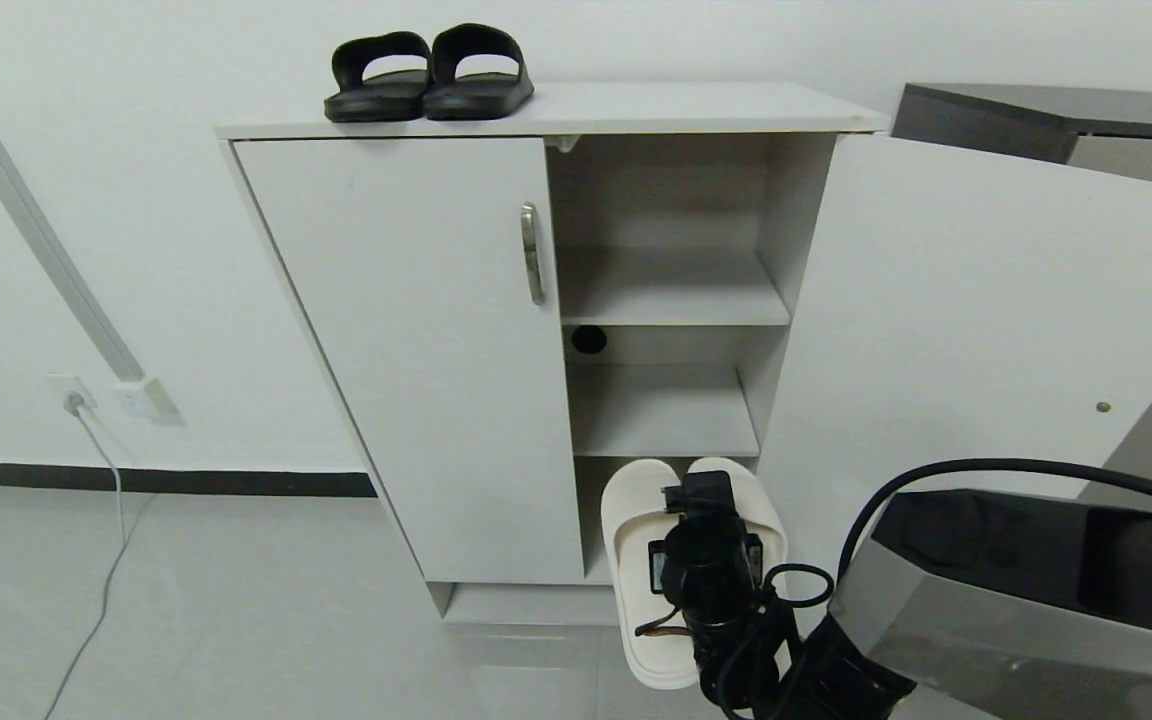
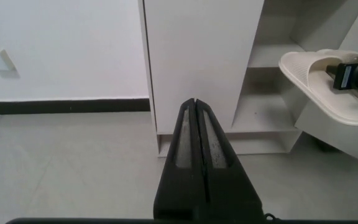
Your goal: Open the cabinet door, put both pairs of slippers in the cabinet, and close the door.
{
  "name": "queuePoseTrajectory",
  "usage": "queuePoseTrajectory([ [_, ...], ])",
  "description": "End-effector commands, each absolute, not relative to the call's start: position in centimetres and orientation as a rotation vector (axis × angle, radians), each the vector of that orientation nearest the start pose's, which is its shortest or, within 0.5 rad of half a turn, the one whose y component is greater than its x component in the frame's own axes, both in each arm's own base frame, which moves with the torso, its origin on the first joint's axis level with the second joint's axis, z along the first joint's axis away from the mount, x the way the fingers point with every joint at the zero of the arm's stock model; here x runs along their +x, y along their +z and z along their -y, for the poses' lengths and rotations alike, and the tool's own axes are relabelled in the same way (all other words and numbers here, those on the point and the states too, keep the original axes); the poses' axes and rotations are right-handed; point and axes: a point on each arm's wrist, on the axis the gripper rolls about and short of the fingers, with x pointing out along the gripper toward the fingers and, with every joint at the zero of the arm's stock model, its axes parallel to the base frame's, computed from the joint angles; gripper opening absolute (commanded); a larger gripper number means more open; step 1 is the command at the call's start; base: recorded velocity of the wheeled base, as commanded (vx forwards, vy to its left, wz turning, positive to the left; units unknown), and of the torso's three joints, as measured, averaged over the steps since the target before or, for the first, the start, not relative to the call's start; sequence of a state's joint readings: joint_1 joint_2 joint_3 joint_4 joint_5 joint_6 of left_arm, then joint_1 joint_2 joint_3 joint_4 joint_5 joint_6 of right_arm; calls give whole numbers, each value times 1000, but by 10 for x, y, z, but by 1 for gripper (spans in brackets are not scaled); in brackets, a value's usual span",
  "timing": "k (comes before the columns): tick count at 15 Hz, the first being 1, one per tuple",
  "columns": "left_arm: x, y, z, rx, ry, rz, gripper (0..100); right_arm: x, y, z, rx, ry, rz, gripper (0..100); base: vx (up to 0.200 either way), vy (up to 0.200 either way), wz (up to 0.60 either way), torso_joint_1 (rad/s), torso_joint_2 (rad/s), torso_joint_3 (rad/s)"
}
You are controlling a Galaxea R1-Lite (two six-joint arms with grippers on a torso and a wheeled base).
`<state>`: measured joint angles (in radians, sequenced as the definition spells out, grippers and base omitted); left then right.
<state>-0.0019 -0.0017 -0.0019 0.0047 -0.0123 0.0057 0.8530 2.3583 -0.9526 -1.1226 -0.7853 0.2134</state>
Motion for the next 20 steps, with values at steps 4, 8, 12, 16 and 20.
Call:
queuePoseTrajectory([
  [4,-23,76,0,3,-11,-2,0,283,18,-300,1,40,-201,0,0,0,0,5,5,-195],
  [8,-23,76,0,3,-11,-2,0,286,9,-302,-8,46,-137,0,0,0,0,4,1,-203],
  [12,-23,76,0,3,-11,-2,0,292,15,-300,-21,40,12,0,0,0,0,4,4,-46],
  [16,-23,76,0,3,-11,-2,0,293,17,-299,-26,39,28,0,0,0,0,0,0,0],
  [20,-23,76,0,3,-11,-2,0,295,7,-299,-42,36,14,0,200,0,0,2,2,0],
])
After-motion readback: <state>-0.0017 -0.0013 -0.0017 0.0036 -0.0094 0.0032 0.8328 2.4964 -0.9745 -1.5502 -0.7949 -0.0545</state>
